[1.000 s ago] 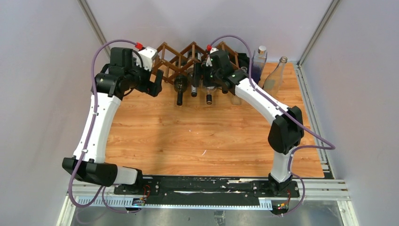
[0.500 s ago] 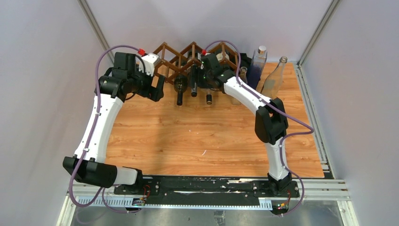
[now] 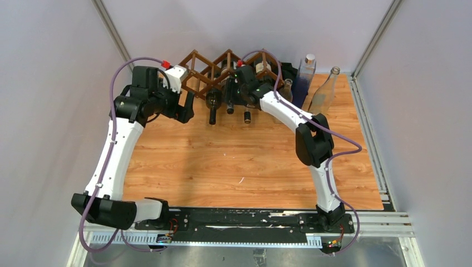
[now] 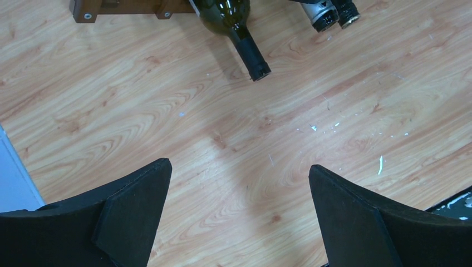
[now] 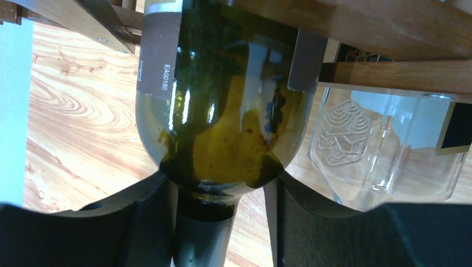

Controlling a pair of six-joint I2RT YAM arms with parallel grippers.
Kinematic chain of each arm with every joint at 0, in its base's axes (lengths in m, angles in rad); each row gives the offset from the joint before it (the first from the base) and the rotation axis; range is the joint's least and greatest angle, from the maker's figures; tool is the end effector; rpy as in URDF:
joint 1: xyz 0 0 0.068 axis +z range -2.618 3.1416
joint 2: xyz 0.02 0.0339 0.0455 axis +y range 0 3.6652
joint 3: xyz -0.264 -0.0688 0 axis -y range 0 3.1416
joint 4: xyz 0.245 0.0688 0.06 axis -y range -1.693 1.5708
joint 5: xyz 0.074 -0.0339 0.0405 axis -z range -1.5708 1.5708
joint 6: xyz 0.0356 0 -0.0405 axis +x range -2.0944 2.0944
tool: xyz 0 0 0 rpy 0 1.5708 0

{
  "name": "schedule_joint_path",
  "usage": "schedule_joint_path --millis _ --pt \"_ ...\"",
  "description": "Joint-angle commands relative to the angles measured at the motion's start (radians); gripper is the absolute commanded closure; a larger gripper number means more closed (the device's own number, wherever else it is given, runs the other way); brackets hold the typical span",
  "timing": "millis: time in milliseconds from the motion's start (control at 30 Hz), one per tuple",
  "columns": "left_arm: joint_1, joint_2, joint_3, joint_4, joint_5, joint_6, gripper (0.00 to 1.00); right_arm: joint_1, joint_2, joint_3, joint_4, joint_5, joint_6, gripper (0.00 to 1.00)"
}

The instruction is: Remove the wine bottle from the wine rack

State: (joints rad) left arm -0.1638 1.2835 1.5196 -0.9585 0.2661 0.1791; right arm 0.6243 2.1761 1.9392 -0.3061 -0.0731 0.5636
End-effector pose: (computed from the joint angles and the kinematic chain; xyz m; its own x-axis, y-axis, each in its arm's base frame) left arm 0.2458 -0.0501 0.4107 -0.5792 0.2699 -0.7692 0.4626 0.8858 -0.0374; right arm 0.4173 0.3039 0.2748 -0.6929 0.1575 -0.7036 -0.3117 0.8145 0.4893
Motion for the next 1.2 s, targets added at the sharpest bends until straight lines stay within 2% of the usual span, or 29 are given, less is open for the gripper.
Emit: schedule_joint_path --millis 0,200,500,667,1000,1167 --pt "0.007 -0.036 -0.020 0.036 0.024 0.002 0.00 0.022 -0.005 0.003 0.047 0.022 0.014 0.52" --pt "0.007 -0.044 -0.034 0.040 0.004 0.013 0.00 0.035 -0.056 -0.053 0.085 0.021 0.024 0.79" --pt "0.007 -0.069 -0.082 0.080 0.007 0.011 0.00 0.072 -0.142 -0.167 0.131 0.032 0.111 1.00" --pt "0.007 -0.063 -0.095 0.087 0.005 0.013 0.00 0.104 -0.182 -0.216 0.171 0.030 0.161 1.00" --pt "0.007 -0.061 -0.105 0.088 0.005 0.023 0.00 0.162 -0.216 -0.213 0.162 0.056 0.202 1.00" --pt "0.007 -0.067 -0.118 0.101 0.013 0.028 0.00 0.195 -0.292 -0.303 0.156 0.114 0.229 1.00"
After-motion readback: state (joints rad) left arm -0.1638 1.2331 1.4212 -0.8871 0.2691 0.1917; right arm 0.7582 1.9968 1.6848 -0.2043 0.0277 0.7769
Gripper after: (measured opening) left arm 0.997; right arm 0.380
